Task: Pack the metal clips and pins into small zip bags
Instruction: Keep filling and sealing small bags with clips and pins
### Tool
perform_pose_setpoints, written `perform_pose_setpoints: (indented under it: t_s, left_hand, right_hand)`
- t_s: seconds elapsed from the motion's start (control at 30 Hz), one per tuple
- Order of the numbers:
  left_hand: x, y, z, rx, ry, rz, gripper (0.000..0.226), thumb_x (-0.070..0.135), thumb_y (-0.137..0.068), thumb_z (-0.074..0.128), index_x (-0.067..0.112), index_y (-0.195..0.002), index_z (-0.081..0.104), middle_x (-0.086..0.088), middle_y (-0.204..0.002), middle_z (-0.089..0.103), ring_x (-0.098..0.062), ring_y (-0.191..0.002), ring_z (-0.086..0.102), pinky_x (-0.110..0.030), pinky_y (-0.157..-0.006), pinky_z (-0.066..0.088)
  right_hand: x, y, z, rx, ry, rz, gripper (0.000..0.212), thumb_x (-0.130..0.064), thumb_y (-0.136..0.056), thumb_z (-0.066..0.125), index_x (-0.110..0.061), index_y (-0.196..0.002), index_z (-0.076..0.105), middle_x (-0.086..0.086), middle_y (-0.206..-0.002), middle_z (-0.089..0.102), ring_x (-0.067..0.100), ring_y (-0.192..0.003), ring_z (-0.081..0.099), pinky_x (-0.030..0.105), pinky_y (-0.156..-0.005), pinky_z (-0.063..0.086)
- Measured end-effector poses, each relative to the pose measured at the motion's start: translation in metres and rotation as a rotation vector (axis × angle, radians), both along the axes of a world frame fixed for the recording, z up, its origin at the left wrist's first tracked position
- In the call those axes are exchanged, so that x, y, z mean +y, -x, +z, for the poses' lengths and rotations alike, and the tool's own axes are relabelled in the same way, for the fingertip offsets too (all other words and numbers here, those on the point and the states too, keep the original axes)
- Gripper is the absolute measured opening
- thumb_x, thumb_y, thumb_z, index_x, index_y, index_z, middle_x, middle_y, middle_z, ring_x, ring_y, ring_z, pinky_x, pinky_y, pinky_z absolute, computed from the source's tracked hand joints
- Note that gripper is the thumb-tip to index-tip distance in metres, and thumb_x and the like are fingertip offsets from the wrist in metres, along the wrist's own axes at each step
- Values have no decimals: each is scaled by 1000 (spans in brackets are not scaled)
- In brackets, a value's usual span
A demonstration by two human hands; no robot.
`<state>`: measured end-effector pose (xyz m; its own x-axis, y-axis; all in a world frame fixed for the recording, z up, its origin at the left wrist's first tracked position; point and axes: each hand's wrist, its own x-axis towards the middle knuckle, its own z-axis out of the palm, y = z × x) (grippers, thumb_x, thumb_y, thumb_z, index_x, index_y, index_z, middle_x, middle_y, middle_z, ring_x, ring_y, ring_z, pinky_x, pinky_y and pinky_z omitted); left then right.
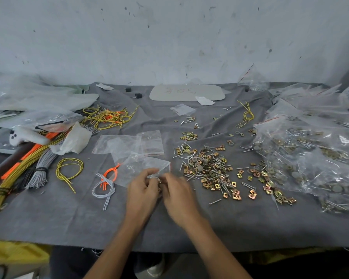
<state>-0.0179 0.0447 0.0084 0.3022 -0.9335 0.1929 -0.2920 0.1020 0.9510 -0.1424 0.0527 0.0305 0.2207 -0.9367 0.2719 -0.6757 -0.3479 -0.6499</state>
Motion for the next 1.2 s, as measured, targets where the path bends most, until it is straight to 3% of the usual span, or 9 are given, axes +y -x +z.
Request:
perform_pose_setpoints:
  t_s: [0.13,0.27,0.47,0.63,0.8,0.87,0.97,1.1,1.2]
  left_hand:
    - [-1,-1,-1,-6,-9,-3,38,37,-71,45,40,-102,68,-3,-62,67,-13,-53,54,-38,-55,48]
    - [-1,-2,-2,-43,-8,10,41,39,-71,45,39,-106,68,0,-64,68,-14,-57,57,-44,-60,51]
    - [1,-1,-1,-65,3,28,38,37,-75,46,40,-107,67,1,-63,68,-12,-57,56,-46,-63,53]
    - [1,-2,0,-44,-15,49,33,31,-80,50,31,-106,70,2,-74,74,-15,-69,66,-51,-72,58]
    - [1,-1,1,-78,-12,46,36,36,-79,49,27,-106,71,9,-76,74,-9,-69,67,-42,-69,56]
    - [1,-1,2,-107,-12,56,37,37,-79,49,29,-107,73,15,-81,74,-6,-74,68,-39,-74,57]
    - [1,-1,3,-99,-32,59,35,34,-81,51,29,-108,73,13,-82,74,-9,-78,69,-40,-80,58]
    - [1,0,3,-72,-39,64,32,34,-80,51,32,-104,73,3,-80,75,-18,-78,70,-45,-78,58]
    - [3,1,5,-77,-29,62,29,34,-80,51,35,-101,72,1,-80,75,-19,-78,70,-43,-78,58]
  right_hand:
    - [2,3,-7,-52,33,-28,11,-21,-97,52,-21,-107,56,-1,-102,67,24,-99,55,41,-83,44]
    - [2,1,-7,106,64,3,11,-17,-90,51,-16,-94,61,2,-100,59,26,-97,49,42,-85,42]
    - [1,3,-5,225,95,90,23,-12,-90,46,-19,-104,63,-2,-108,62,24,-101,46,40,-91,39]
    - [0,2,-5,250,94,139,36,-14,-90,43,-29,-118,60,-15,-125,61,17,-109,42,36,-93,32]
    - [-1,4,-3,34,60,52,39,-10,-88,49,-29,-119,65,-9,-116,68,20,-108,51,35,-94,39]
    - [-6,14,0,6,108,-10,36,-8,-87,55,-25,-116,68,-5,-111,69,23,-104,54,36,-93,43]
    - [-24,45,8,73,218,-172,27,-5,-88,61,-22,-108,70,0,-103,69,26,-96,54,39,-86,43]
    - [-47,81,17,326,127,-286,25,-26,-99,54,-34,-120,66,-1,-117,61,24,-106,48,36,-89,38]
    - [-50,85,16,418,85,-270,18,-33,-103,49,-34,-115,63,-3,-120,60,24,-109,48,35,-89,37]
